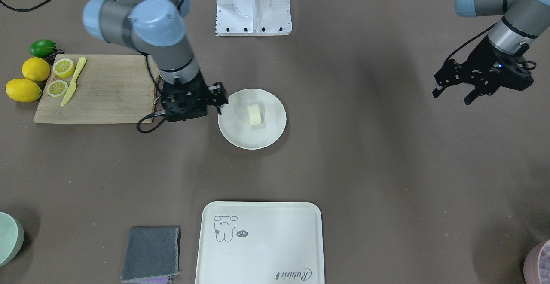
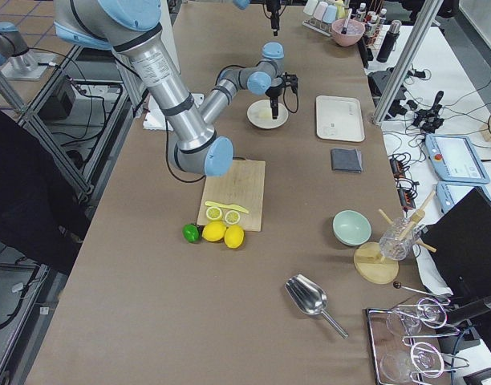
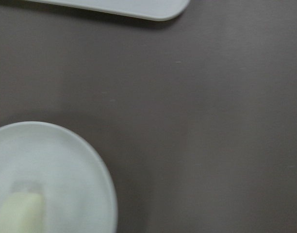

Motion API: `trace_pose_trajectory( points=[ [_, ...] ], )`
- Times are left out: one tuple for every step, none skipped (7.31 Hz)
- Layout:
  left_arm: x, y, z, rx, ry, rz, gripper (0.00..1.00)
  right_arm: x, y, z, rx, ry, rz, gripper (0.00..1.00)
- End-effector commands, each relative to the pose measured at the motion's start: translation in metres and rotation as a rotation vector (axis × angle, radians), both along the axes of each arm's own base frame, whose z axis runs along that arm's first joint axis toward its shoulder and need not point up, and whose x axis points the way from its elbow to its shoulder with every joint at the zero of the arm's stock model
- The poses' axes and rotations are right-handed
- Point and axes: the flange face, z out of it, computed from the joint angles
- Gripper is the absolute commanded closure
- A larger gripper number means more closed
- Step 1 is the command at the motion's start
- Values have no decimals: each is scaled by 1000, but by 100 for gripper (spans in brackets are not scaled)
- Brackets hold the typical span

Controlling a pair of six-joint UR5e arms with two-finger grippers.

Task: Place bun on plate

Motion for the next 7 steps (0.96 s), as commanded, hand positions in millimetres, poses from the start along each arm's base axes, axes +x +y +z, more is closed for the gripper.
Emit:
trace_pose_trajectory(
  points=[
    [-76, 11, 64, -23, 38, 80, 3, 146, -34, 115, 50, 40, -121, 0],
    [-91, 34, 94, -78, 20, 69, 3, 204, -37, 166, 6, 31, -128, 0],
    [-106, 44, 107, -106, 12, 40, 3, 255, -45, 209, 50, 53, -166, 0],
    [-113, 54, 118, -131, 2, 28, 3, 302, -53, 254, 59, 83, -179, 0],
    [-124, 60, 132, -130, -69, -25, 3, 344, -61, 290, 71, 99, -188, 0],
    [-124, 61, 136, -140, -78, -28, 3, 375, -66, 332, 56, 117, -205, 0],
    [-124, 62, 141, -155, -70, -22, 3, 412, -66, 357, 54, 119, -194, 0]
  ],
)
